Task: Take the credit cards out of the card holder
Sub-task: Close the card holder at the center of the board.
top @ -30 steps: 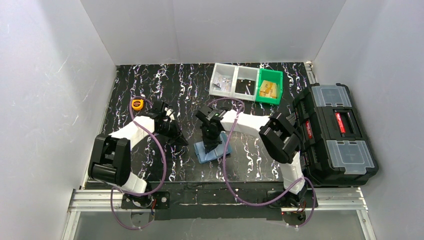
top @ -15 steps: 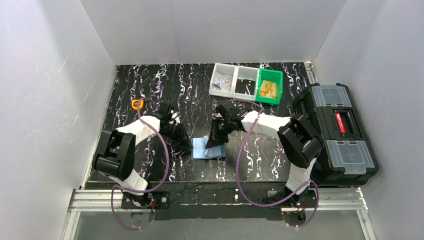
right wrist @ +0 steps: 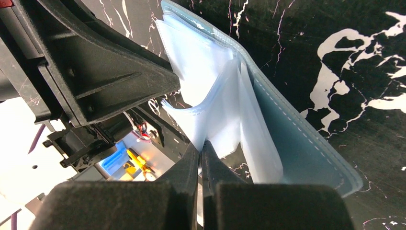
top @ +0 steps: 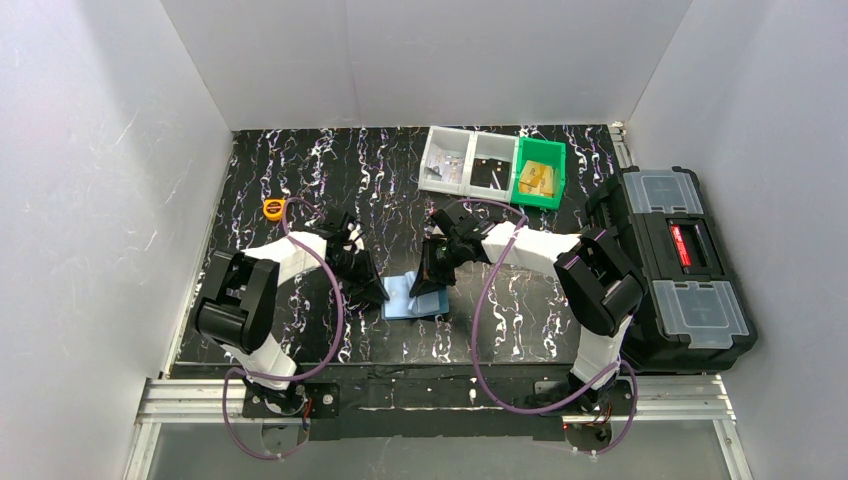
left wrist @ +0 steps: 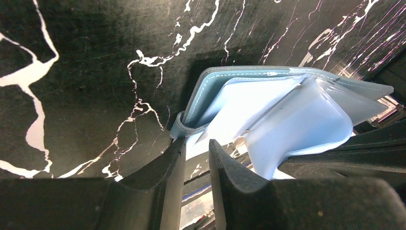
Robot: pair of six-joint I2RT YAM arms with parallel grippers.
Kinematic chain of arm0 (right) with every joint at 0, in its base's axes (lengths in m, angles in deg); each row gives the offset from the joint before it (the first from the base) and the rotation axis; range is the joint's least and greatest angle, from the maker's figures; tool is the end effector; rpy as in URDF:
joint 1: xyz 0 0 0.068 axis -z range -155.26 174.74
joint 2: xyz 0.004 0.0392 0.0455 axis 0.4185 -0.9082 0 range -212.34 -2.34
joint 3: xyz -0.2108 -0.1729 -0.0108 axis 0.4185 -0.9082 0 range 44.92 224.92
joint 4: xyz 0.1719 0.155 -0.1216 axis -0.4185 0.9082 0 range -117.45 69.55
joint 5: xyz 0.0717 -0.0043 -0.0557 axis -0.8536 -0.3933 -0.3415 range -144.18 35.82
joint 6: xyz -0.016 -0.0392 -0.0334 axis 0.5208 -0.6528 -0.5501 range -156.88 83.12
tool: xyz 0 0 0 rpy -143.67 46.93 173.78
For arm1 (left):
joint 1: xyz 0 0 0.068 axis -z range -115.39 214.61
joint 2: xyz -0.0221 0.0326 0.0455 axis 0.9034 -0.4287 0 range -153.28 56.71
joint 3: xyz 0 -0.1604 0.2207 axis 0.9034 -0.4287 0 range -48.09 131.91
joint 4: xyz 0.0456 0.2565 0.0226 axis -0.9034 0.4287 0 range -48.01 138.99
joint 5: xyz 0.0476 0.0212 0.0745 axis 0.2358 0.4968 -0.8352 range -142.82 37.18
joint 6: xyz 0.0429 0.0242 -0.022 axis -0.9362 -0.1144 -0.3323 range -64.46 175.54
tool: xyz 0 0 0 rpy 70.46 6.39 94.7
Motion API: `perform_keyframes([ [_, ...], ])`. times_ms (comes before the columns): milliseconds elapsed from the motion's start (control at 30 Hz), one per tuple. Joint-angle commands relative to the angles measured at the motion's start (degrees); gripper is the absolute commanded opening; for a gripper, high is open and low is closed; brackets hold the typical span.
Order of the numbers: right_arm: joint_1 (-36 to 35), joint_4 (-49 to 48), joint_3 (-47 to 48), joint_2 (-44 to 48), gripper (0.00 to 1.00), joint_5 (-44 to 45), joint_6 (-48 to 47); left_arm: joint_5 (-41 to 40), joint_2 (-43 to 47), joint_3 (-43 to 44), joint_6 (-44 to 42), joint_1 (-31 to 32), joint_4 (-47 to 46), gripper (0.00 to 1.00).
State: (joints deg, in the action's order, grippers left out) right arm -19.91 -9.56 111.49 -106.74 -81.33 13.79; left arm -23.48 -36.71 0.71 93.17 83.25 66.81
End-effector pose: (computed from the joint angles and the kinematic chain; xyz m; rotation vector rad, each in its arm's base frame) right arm 0.2557 0.2755 0.1790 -0.0627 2.8761 1.1207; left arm 0.2684 -0.1089 0.1492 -0.3459 2.9090 -0.9255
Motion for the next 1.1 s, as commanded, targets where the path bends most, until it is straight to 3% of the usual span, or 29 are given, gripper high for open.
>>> perform_keyframes([
  [0, 0.17, 0.41, -0.28, 0.0, 0.01, 0.61, -0.92, -0.12, -0.79, 0.08, 0.1, 1.1, -0.58, 0.26],
  [133, 0.18, 1.55, -0.62, -0.29, 0.03, 1.46, -1.31, -0.9, -1.59, 0.44, 0.58, 2.23, -0.58, 0.28],
  [500, 0.24, 8.09, 2.54, 5.15, 0.68, 6.07, -4.37, -5.42, -4.52, 0.16, 1.7, 2.42, 0.4, 0.13],
  [600, 1.6, 7.58, -1.03, 8.07, 0.79, 7.87, -3.83, -5.74, -5.16, 0.07, 1.69, 2.49, 0.5, 0.1],
  [700, 4.96, 1.45, -12.16, 14.0, 0.9, 9.61, -1.43, -5.88, -5.73, -0.1, 1.57, 2.46, 0.59, 0.08],
  [867, 5.91, -13.58, -19.3, 10.99, 0.91, 4.22, 5.19, -5.47, -6.01, -0.2, 1.95, 2.89, 0.32, 0.03],
  [1067, 5.82, -13.24, -15.26, 13.71, 0.91, 3.15, 6.47, -3.57, -5.44, -0.24, 2.88, 4.75, -1.25, 0.01],
])
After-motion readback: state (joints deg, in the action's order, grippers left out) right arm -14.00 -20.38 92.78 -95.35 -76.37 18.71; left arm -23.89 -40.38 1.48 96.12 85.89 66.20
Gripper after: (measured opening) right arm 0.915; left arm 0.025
